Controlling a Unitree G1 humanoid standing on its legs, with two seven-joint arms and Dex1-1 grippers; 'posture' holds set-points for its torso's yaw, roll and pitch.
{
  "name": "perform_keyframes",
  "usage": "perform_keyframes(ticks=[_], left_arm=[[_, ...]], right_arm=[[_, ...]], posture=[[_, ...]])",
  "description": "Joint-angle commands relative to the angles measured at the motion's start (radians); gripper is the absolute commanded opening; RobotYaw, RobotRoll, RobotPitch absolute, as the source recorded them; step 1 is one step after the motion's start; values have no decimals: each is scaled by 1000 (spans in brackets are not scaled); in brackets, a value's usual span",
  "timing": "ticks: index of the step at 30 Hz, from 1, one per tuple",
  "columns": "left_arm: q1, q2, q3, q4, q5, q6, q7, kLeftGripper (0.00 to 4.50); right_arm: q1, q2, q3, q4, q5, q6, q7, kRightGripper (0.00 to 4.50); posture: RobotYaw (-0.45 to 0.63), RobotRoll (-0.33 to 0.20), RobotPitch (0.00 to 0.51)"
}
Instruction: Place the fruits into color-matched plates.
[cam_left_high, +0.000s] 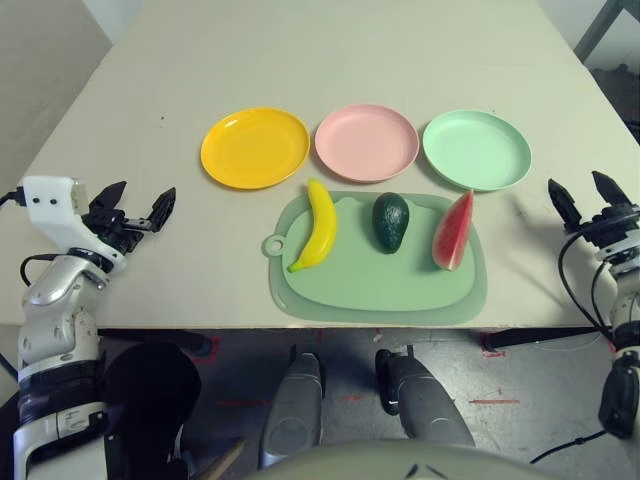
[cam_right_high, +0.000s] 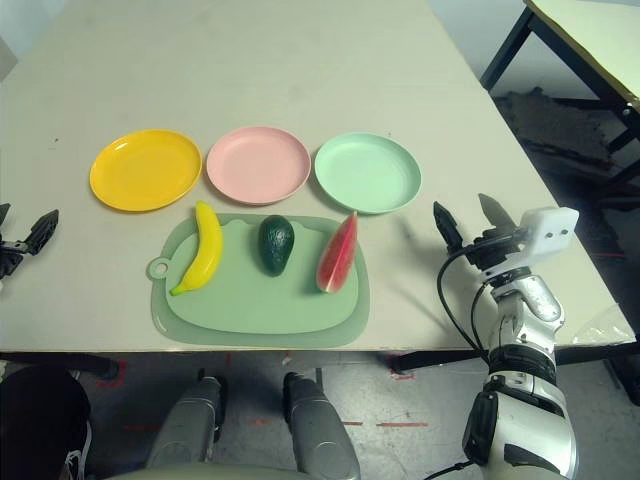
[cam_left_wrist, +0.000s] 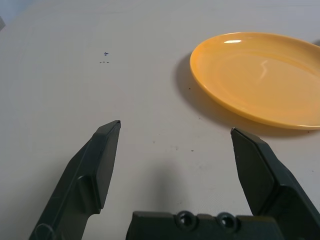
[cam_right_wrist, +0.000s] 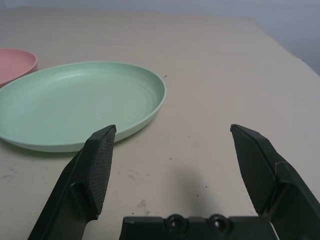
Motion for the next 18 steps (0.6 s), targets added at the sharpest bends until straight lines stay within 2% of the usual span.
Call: perform_keyframes(ticks=[1,12,15,18], left_arm=[[15,12,8,11,8,-3,-2,4500],[2,30,-5,26,7,-3,-29,4500],[-11,53,-22,17,-39,-19,-160,4500],[-23,87,-42,-35,-133,-5,-370,4500]], right_arm=[[24,-3,-9,-6,6,2,2,4463],[39,-11,-6,-25,7,8,8,4463],[56,-22,-3,-58,14,21,43,4463],[88,-54,-10,-124,37,76,90,4463]], posture=[[37,0,249],[29,0,259],[32,0,260],[38,0,261]])
